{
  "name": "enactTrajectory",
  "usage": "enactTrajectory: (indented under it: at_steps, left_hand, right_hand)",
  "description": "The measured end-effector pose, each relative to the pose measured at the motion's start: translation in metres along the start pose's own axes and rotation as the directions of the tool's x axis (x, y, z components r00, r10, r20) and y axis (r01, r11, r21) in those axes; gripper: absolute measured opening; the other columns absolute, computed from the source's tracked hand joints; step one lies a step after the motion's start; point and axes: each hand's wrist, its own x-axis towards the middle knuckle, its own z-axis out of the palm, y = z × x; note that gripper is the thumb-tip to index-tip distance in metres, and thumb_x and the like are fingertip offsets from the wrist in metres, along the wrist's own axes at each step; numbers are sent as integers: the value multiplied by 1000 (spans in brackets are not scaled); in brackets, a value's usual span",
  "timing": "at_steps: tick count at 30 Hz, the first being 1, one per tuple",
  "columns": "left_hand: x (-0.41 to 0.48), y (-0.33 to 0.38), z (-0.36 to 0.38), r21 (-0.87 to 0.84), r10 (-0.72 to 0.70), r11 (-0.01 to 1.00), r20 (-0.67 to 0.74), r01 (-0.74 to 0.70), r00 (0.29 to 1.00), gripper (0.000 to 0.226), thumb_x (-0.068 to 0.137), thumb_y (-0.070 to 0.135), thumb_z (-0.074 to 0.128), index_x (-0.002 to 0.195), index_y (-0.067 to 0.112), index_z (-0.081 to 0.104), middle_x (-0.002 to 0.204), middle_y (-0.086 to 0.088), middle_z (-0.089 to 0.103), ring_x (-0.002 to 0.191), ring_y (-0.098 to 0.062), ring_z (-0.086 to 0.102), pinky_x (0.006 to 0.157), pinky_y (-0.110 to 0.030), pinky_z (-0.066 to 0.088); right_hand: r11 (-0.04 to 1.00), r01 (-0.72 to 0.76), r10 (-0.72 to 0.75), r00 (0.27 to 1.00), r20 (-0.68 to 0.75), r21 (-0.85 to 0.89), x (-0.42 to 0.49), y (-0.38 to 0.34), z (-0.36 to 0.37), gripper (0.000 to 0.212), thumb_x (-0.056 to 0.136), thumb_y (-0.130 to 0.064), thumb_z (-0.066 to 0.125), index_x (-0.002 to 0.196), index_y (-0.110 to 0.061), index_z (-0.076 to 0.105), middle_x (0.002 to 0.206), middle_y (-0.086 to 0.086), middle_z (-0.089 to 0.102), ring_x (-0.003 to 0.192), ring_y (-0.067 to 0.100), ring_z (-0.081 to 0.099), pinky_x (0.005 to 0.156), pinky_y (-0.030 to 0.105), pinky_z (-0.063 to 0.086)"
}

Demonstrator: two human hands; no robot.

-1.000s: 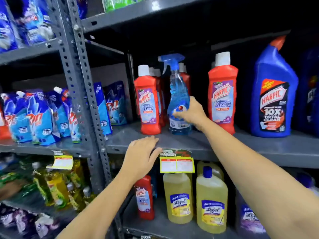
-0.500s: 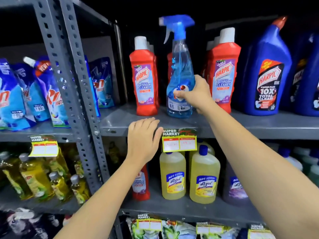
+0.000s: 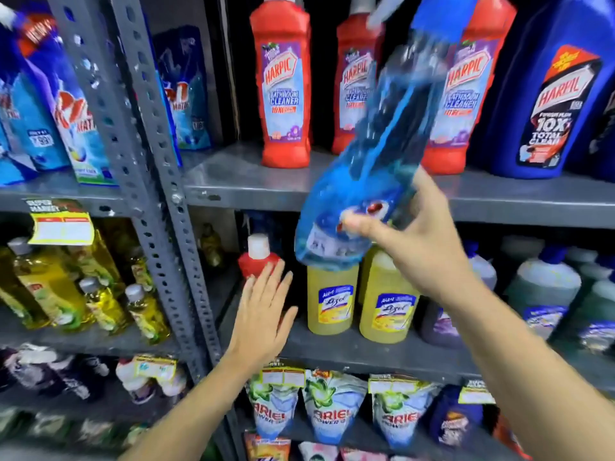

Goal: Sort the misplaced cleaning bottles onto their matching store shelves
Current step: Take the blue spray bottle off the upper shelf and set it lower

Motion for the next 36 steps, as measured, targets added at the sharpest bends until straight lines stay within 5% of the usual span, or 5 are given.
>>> enactTrajectory:
  at_steps: [5,13,26,31,36]
  left_hand:
    - [-50,-4,36,-18,-67,997,272,75,960,57,100,40,34,145,5,39,155,-9,29,144,-27,29,114,-50,32]
    - [-90,-33,70,23,-95,994,630,104,771,58,103,50,19,155,25,9,163,8,-3,146,-6,-14,119,-35,-11]
    - [-103,-40,84,1,-79,995,584,97,808,63,100,56,10,155,26,7,162,9,-3,145,-8,-19,118,-38,-10]
    - [-102,-42,80,-11,-55,997,580,76,813,59,102,51,16,155,25,7,162,9,-2,147,-8,-14,119,-38,-8]
    - [-104,-41,83,12,-76,996,569,84,819,60,102,52,16,155,26,8,162,9,-1,146,-8,-15,118,-37,-10]
  right_hand:
    - [984,-171,174,984,51,-53,-77,81,20,62,66,-7,84,115,-36,58,110,-26,70,103,-7,65,86,12,50]
    - [862,-458,470,883,1,-217,-116,203,26,57,76,-14,83,119,-33,51,110,-17,71,104,-1,67,93,31,55]
    - [801,-523,554,832,30,-292,-118,247,34,62,78,-17,82,127,-26,47,120,-1,63,109,5,63,90,24,53]
    - [791,-484,529,848,21,-374,-123,254,33,70,78,-25,83,130,-38,38,118,0,50,111,-9,52,84,3,44]
    - [809,-556,530,831,-172,-192,-126,241,36,97,61,-28,93,139,-21,36,122,2,52,112,15,56,90,30,53]
